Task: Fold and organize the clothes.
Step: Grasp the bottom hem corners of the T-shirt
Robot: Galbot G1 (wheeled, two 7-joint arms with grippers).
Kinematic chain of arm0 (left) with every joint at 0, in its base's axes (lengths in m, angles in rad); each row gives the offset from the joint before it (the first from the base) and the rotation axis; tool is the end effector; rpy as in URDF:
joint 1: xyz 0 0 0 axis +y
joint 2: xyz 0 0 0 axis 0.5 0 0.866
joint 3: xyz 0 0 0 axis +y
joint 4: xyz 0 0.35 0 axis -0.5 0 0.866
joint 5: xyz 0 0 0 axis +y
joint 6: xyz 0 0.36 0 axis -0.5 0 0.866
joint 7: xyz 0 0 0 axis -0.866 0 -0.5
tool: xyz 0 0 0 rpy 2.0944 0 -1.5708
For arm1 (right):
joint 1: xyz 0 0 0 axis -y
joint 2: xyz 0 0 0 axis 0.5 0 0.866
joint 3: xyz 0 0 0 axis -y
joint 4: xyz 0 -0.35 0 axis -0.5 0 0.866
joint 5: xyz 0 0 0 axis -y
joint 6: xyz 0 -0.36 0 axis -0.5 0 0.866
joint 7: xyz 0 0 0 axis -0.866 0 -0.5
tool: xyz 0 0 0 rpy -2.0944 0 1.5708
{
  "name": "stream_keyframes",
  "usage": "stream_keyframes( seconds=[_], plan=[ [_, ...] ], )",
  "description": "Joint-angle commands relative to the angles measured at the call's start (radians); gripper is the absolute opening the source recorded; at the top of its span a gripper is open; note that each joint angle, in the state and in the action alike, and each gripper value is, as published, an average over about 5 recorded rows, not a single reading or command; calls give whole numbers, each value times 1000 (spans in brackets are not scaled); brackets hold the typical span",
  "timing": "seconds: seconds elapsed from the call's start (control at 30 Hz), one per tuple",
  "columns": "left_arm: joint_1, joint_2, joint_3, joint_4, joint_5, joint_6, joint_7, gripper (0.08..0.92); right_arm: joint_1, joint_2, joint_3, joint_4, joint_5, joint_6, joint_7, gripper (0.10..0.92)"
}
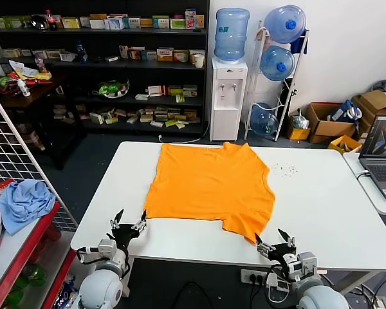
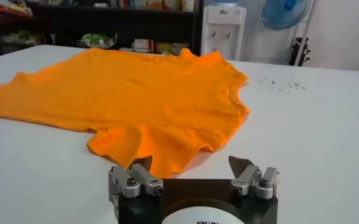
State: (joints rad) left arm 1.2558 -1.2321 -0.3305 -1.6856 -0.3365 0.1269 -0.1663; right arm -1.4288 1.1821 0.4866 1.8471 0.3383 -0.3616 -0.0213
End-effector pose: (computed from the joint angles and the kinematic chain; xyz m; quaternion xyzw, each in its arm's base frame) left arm 0.2783 0.0379 -0.3799 -0.0274 -0.9891 -0.0031 0.1445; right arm 0.2326 -0.0836 -0.3496 0.0766 -0.9661 0.0191 0.2459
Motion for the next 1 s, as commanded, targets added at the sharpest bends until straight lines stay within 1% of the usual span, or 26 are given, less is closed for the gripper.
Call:
stream_keyframes(
  seconds=[0.03,0.1,0.33,0.73,0.8,0.87,1.0],
  plan=[
    [-5,-4,3,4,42,43,29,823,-3,-3,2,3,1,-5,-2,823],
    [-15,-6,7,4,48,77,35,823,2,0,0,-1,5,-7,2,823],
    [-65,-32,43,24,41,170,13,823,27,18,-9,-23,1,-24,22,823],
    [-123,-56,59,96,34,189,-11,823,70,41,-34,-74,2,-39,32,821],
    [-126,-56,60,102,34,189,-11,817,76,47,-38,-84,4,-37,33,802],
    [-130,-56,60,108,33,188,-9,788,83,52,-43,-93,6,-33,35,757],
    [-132,-53,60,118,29,189,-2,681,98,60,-50,-105,16,-24,43,645]
  ],
)
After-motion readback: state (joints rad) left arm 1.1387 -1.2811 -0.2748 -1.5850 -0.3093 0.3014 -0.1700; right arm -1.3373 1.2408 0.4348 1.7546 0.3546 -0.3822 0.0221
